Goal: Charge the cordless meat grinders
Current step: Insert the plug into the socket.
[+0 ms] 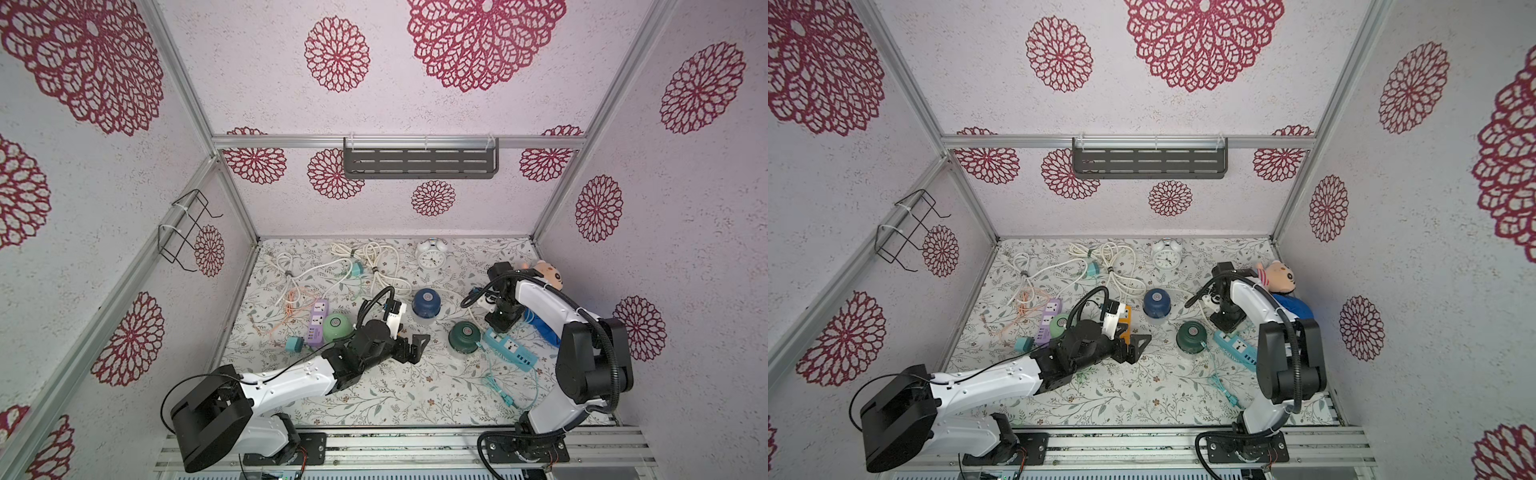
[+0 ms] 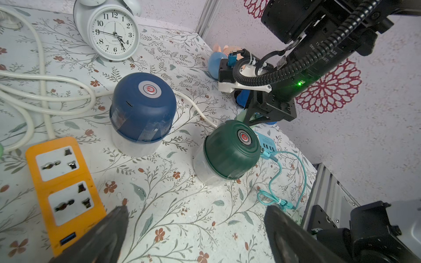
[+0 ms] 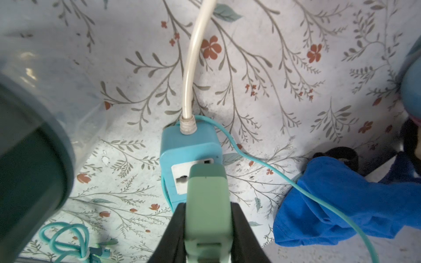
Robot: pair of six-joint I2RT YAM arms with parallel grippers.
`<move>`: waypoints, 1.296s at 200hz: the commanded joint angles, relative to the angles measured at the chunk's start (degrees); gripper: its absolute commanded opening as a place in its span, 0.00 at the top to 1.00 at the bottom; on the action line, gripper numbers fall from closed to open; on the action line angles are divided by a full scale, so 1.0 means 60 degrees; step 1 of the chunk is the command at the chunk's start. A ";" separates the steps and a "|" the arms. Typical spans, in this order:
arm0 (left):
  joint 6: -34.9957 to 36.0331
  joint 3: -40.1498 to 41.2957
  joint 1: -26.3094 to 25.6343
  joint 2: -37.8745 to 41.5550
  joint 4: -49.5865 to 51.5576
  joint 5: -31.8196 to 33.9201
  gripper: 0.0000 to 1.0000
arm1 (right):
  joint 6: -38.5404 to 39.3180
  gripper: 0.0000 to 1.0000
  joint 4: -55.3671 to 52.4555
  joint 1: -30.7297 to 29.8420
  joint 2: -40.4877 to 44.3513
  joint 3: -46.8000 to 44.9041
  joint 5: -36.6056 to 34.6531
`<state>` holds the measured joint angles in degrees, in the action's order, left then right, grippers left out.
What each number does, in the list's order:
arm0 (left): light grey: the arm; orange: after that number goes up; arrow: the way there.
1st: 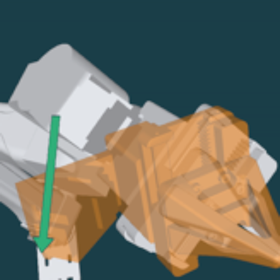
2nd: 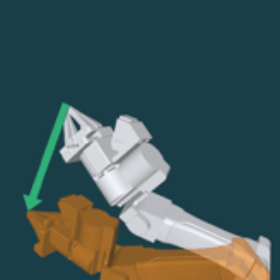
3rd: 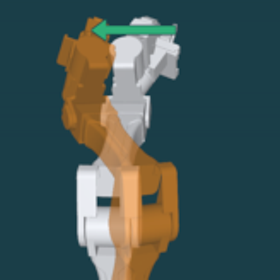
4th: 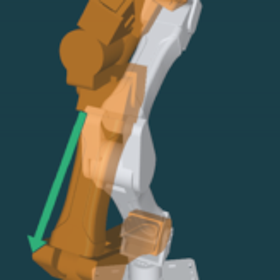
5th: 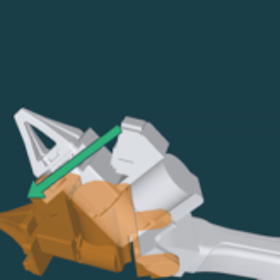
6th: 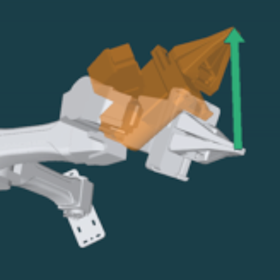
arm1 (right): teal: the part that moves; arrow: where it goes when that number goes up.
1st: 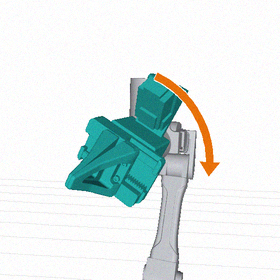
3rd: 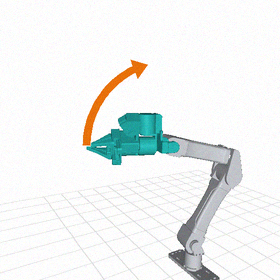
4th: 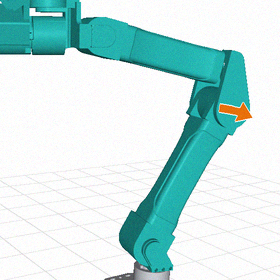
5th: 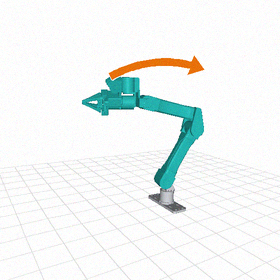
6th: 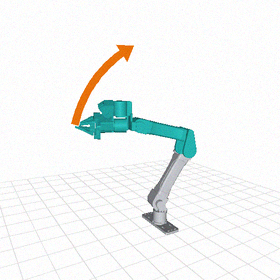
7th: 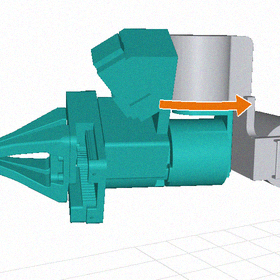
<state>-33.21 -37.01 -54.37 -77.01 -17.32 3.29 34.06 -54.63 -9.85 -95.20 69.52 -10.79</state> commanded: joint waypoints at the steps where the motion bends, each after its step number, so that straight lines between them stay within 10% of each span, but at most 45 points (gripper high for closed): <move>1: -0.0039 -0.0036 -0.0120 0.0096 -0.0235 0.0008 0.03 | 0.0223 1.00 -0.0369 -0.0092 -0.0237 0.0305 -0.0134; 121: 0.0365 0.0112 -0.0103 0.0604 0.0045 0.0535 0.03 | 0.0634 1.00 -0.0139 0.0307 -0.0693 -0.1387 0.0013; 259: -0.0033 0.0065 -0.0108 0.1087 0.0874 0.1293 0.03 | -0.0190 1.00 0.0366 0.0877 -0.3737 0.3544 -0.1521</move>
<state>-32.88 -36.25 -54.39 -71.42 -13.80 8.91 35.86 -61.93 -5.78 -111.98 87.59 -16.93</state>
